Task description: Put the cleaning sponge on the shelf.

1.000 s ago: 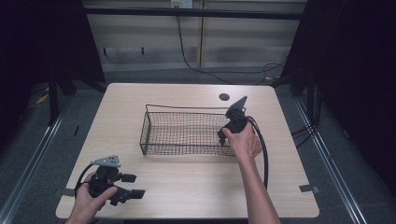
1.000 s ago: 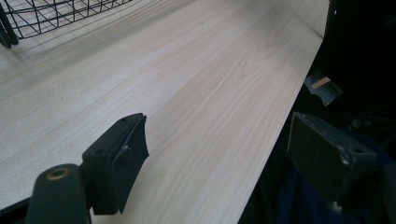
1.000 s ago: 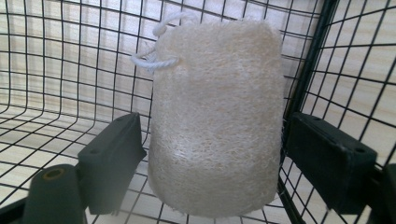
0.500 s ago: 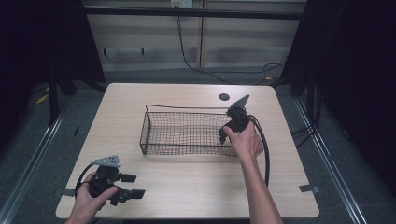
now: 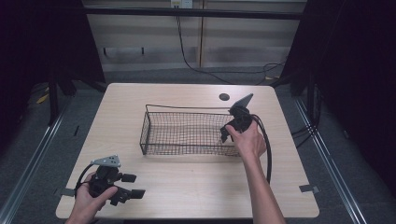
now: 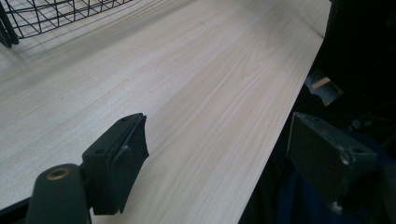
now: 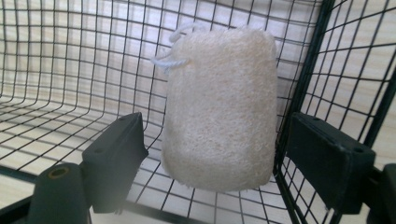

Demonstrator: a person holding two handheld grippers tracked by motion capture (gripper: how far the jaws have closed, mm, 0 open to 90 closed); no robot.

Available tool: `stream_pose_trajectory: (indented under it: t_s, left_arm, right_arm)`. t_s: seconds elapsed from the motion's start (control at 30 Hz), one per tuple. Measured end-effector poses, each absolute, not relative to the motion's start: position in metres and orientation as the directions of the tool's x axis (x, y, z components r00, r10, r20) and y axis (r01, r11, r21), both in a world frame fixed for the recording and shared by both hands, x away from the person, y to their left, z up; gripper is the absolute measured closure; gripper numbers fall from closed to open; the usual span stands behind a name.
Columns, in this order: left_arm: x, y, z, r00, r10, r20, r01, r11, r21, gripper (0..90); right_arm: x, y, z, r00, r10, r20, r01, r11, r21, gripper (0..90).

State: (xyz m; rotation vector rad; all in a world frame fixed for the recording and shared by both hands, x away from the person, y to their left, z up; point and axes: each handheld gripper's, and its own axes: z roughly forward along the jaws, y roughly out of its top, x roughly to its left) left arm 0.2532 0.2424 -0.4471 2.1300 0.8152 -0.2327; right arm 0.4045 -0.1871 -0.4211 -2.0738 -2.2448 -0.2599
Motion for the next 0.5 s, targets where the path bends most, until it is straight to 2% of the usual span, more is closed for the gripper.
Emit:
stream_pose_trajectory:
  t_s: [0.1, 0.37, 0.5]
  left_arm:
    - [0.253, 0.243, -0.447, 0.773, 0.473, -0.423, 0.625, -0.451, 0.637, 19.7]
    - [0.253, 0.243, -0.447, 0.774, 0.472, -0.423, 0.624, -0.451, 0.638, 19.7]
    - [0.253, 0.243, -0.447, 0.773, 0.472, -0.423, 0.624, -0.451, 0.638, 19.7]
  right_arm:
    - [0.404, -0.186, -0.416, -0.101, 0.983, 0.152, 0.993, 0.090, 0.076, 19.4]
    - [0.404, -0.188, -0.404, -0.126, 0.974, 0.187, 0.989, 0.109, 0.099, 19.3]
    - [0.402, -0.190, -0.402, -0.135, 0.972, 0.190, 0.989, 0.122, 0.078, 19.6]
